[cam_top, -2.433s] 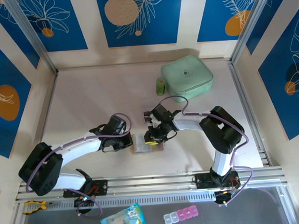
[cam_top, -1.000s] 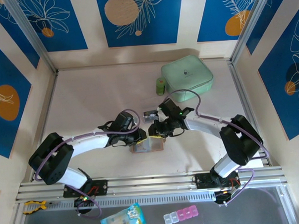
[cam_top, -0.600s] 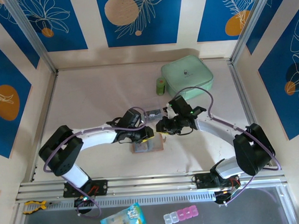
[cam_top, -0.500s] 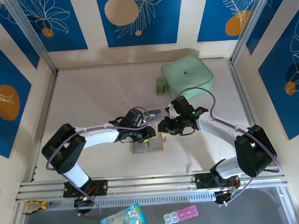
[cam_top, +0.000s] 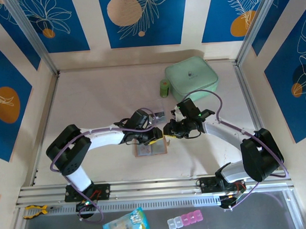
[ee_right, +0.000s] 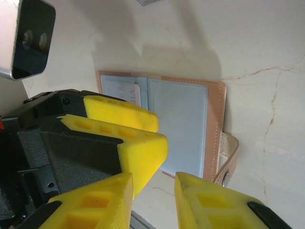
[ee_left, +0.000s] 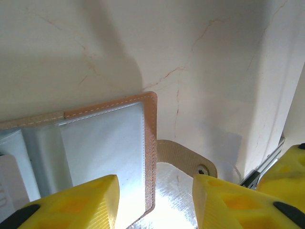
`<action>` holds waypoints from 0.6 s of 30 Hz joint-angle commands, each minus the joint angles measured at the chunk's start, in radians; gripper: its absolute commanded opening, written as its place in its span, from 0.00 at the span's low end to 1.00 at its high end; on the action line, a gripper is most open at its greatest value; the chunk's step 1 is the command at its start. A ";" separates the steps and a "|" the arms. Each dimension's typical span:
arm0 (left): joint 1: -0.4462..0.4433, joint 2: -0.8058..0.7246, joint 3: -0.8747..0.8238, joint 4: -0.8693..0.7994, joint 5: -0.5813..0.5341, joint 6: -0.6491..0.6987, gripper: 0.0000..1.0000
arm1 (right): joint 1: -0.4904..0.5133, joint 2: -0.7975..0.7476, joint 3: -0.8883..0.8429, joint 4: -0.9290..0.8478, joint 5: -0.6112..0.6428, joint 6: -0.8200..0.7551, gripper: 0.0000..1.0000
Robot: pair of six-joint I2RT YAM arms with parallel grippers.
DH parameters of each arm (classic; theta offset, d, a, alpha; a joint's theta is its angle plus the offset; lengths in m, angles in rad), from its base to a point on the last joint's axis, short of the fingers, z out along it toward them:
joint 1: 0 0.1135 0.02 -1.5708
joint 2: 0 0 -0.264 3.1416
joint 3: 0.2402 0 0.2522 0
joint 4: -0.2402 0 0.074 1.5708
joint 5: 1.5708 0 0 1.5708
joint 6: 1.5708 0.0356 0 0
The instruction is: Take the credit cards out of the card holder
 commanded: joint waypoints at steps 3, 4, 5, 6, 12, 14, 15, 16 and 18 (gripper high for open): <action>-0.009 -0.006 -0.003 0.025 0.021 0.000 0.47 | 0.006 -0.022 -0.009 -0.021 -0.026 -0.001 0.30; -0.008 -0.005 -0.001 0.026 0.022 0.000 0.48 | 0.008 -0.024 -0.009 -0.022 -0.026 0.001 0.30; -0.007 -0.004 0.000 0.026 0.022 -0.001 0.47 | 0.011 -0.024 -0.009 -0.021 -0.024 0.002 0.30; -0.006 -0.006 0.000 0.026 0.023 0.000 0.47 | 0.013 -0.024 -0.009 -0.019 -0.024 0.004 0.30; 0.013 -0.068 -0.045 -0.002 -0.006 0.012 0.45 | 0.034 0.001 -0.002 -0.001 -0.026 0.016 0.30; 0.026 -0.098 -0.077 -0.005 -0.013 0.012 0.43 | 0.045 0.011 0.006 0.005 -0.026 0.020 0.29; 0.035 -0.116 -0.097 -0.006 -0.017 0.013 0.42 | 0.051 0.019 0.012 0.007 -0.026 0.021 0.29; 0.045 -0.135 -0.114 -0.008 -0.022 0.013 0.41 | 0.058 0.030 0.019 0.007 -0.025 0.022 0.29; 0.063 -0.165 -0.147 -0.012 -0.026 0.016 0.39 | 0.071 0.049 0.030 0.012 -0.025 0.025 0.29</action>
